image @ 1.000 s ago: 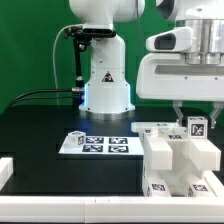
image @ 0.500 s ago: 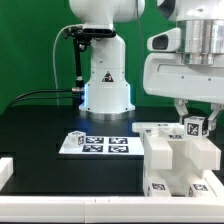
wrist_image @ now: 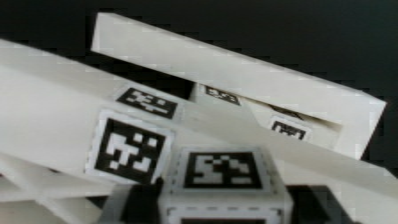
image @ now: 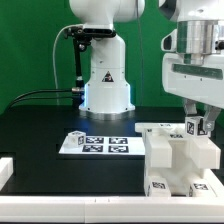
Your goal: Assemble chair
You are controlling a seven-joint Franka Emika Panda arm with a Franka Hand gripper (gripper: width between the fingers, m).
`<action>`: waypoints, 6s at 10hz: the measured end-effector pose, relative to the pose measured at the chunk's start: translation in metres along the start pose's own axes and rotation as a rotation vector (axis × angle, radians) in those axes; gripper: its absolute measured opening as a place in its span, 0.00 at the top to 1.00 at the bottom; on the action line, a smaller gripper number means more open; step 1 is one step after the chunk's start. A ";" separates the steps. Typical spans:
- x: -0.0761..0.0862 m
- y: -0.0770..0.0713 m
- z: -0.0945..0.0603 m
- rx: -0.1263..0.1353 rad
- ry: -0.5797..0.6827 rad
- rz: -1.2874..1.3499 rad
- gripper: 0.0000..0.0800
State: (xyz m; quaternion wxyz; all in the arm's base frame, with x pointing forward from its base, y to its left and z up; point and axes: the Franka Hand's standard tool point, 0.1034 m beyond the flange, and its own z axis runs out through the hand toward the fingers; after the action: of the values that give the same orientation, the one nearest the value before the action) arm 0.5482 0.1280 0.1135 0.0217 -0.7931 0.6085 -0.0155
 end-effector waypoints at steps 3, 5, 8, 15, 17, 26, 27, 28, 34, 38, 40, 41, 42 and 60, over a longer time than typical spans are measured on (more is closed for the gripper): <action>0.003 -0.002 0.001 0.012 -0.063 0.356 0.65; 0.003 -0.003 0.001 0.015 -0.090 0.537 0.65; 0.004 -0.006 0.001 0.029 -0.103 0.691 0.65; 0.004 -0.005 0.003 0.027 -0.101 0.672 0.20; 0.004 -0.005 0.003 0.027 -0.101 0.671 0.19; 0.014 -0.007 -0.026 0.069 -0.125 0.488 0.19; 0.014 -0.007 -0.026 0.069 -0.124 0.477 0.19; 0.015 -0.005 -0.026 0.072 -0.123 0.435 0.19; 0.043 0.031 -0.040 0.108 -0.140 0.021 0.19; 0.061 0.045 -0.031 0.128 -0.127 -0.315 0.19; 0.080 0.073 -0.025 0.123 -0.130 -0.481 0.19; 0.078 0.082 -0.022 0.116 -0.131 -0.526 0.19; 0.078 0.080 -0.022 0.118 -0.130 -0.532 0.19; 0.128 0.168 0.004 -0.002 -0.455 -0.517 0.19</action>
Offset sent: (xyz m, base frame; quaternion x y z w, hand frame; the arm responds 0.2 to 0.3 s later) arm 0.0150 -0.0084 -0.0056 0.0265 -0.0218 0.1872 0.9817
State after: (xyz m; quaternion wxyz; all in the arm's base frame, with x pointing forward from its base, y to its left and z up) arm 0.4196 -0.0389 0.1003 0.1513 -0.9042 0.3671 0.1571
